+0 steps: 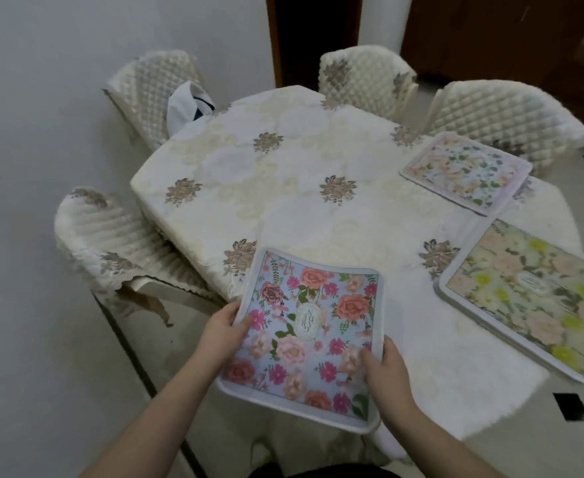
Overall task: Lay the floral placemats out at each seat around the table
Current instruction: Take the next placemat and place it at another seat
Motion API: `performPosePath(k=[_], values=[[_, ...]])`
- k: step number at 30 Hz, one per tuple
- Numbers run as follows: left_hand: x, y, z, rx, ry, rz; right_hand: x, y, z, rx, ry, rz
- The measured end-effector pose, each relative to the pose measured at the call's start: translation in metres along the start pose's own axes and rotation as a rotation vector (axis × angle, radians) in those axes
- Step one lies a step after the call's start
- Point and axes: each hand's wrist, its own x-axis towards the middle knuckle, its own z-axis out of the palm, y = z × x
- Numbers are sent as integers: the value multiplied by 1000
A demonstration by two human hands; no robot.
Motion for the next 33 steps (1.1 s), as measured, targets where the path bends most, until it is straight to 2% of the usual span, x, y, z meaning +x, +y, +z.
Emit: performPosePath(k=[8, 12, 15, 18, 25, 33], values=[[104, 30, 16, 199, -278, 137, 16, -7, 28, 129, 282, 66], [144, 44, 14, 232, -427, 237, 15, -9, 53, 189, 444, 93], [169, 48, 14, 232, -499, 236, 15, -7, 66, 205, 532, 109], [188, 49, 25, 312, -540, 290, 14, -3, 72, 229, 583, 150], [206, 49, 58, 307, -646, 336, 21, 8, 65, 205, 694, 165], [216, 35, 58, 401, -586, 339, 39, 19, 51, 62, 681, 220]])
